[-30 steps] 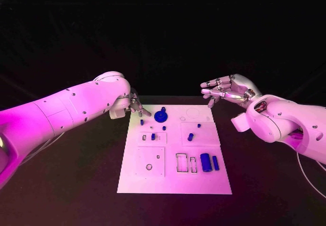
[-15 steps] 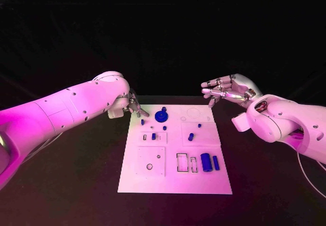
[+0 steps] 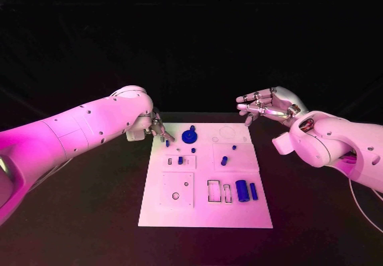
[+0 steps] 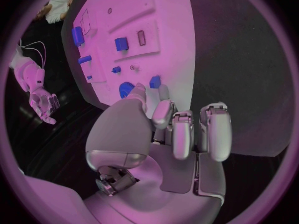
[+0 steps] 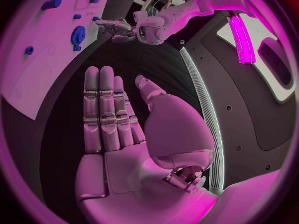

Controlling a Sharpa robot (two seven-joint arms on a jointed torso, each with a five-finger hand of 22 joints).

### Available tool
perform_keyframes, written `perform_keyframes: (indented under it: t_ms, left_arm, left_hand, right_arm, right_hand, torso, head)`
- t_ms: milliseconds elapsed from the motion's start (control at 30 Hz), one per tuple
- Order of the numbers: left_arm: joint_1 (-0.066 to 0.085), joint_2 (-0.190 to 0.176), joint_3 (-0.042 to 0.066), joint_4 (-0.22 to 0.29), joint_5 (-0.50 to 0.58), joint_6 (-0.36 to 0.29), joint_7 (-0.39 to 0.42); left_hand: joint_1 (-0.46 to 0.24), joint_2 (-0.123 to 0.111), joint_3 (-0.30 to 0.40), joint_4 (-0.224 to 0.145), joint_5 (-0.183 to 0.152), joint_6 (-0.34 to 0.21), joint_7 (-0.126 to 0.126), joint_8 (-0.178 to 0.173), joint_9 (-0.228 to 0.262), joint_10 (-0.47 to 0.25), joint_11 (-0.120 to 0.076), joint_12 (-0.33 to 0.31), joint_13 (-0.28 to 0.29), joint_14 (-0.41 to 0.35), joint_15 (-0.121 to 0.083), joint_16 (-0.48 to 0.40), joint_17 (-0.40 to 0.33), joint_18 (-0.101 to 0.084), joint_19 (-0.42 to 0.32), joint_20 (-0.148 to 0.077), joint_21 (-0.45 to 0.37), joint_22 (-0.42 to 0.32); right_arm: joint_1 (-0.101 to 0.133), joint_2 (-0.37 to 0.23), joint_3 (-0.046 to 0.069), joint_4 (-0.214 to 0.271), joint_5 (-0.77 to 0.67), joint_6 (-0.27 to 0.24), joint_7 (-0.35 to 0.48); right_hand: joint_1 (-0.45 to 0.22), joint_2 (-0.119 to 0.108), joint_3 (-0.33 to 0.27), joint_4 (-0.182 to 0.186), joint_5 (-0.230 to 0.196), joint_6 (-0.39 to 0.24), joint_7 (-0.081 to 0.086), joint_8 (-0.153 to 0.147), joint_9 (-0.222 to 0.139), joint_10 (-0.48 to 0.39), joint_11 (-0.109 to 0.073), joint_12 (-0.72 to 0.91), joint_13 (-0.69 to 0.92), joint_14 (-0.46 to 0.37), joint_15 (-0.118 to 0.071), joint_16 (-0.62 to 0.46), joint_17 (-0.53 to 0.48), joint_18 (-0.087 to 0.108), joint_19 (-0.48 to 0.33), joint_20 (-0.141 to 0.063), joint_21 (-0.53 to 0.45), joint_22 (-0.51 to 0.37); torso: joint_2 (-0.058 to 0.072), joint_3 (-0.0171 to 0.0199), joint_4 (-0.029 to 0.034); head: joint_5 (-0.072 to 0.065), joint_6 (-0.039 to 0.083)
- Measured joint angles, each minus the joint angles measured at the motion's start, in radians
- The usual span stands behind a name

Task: Assemble the parts on the task board

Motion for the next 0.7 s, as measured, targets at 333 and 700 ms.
perform_keyframes:
  t_ms: [333,700]
  left_arm:
    - [-0.001,0.005,-0.001,-0.003,0.005,0.007,0.000]
    - [-0.006,0.013,-0.002,-0.008,0.008,0.008,0.000]
  left_hand:
    - [0.010,0.010,0.000,0.000,0.000,0.000,0.000,0.000,-0.001,0.000,0.000,0.006,0.001,0.000,0.000,0.000,0.000,0.000,0.000,0.000,0.000,0.000]
    - [0.041,0.049,0.005,-0.005,0.000,0.004,-0.004,0.000,-0.004,0.004,-0.004,0.006,0.001,0.000,0.000,0.000,0.000,0.000,0.000,0.000,0.000,0.000]
  right_arm:
    - [0.000,0.000,0.000,0.000,0.000,0.000,0.000]
    - [0.000,0.001,0.000,0.001,0.000,0.001,0.000]
  right_hand:
    - [0.000,0.000,0.000,0.000,0.000,0.000,0.000,0.000,0.000,0.000,0.000,0.000,0.000,0.000,0.000,0.000,0.000,0.000,0.000,0.000,0.000,-0.001]
    - [0.000,0.000,0.000,0.000,0.000,0.000,0.000,0.000,0.000,0.000,0.000,0.000,0.000,0.000,0.000,0.000,0.000,0.000,0.000,0.000,0.000,-0.001]
  torso:
    - [0.000,-0.0001,0.0002]
    - [0.001,-0.0006,-0.0003]
  head:
    - [0.000,0.000]
    - [-0.003,-0.002]
